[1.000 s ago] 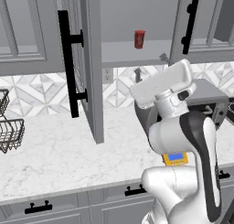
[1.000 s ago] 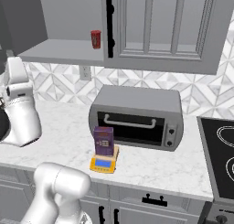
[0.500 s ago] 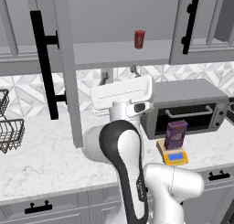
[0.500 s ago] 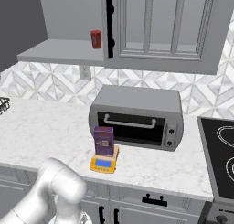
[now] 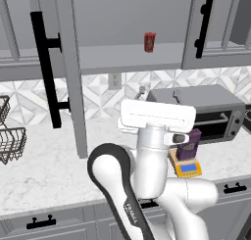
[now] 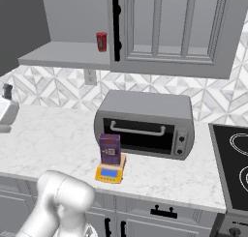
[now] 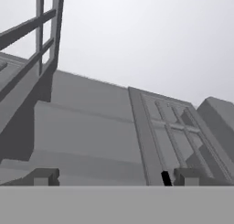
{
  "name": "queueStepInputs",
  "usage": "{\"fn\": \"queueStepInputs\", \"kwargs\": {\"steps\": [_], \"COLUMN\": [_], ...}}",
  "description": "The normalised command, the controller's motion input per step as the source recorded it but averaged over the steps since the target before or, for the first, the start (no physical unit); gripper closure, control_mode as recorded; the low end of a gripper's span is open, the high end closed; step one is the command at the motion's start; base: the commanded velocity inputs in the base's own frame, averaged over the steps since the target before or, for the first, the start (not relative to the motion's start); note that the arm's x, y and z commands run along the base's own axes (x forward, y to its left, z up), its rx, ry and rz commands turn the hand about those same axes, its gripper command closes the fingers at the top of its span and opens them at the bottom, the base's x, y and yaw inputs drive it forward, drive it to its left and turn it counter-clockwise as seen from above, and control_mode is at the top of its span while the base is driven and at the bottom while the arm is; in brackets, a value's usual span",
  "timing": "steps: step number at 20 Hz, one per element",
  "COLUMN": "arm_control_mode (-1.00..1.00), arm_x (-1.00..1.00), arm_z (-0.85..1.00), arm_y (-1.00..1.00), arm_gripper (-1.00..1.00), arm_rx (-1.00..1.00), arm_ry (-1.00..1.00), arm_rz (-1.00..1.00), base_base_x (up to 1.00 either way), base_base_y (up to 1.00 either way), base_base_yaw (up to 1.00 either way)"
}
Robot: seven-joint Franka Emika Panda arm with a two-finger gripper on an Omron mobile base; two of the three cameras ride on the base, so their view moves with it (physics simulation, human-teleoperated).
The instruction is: Pick the cereal and place it on the digital scale for weighing, and close the cabinet.
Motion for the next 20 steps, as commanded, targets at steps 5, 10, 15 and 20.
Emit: {"fn": "queueStepInputs", "kwargs": {"steps": [5,10,15,20], "arm_control_mode": [-1.0,-1.0,-1.0,-1.0], "arm_x": [-0.7,-0.02,-0.04,0.0], "arm_z": [-0.6,-0.95,-0.6,-0.3], "arm_y": [-0.02,0.49,1.0,1.0], "arm_gripper": [-1.0,-1.0,-1.0,-1.0], "arm_rx": [0.07,0.0,0.02,0.01], "arm_ry": [-0.08,-0.04,-0.2,-0.1], "arm_rz": [0.06,0.05,0.0,0.01], "base_base_x": [0.0,0.0,0.0,0.0], "base_base_y": [0.0,0.0,0.0,0.0], "base_base_yaw": [0.0,0.0,0.0,0.0]}}
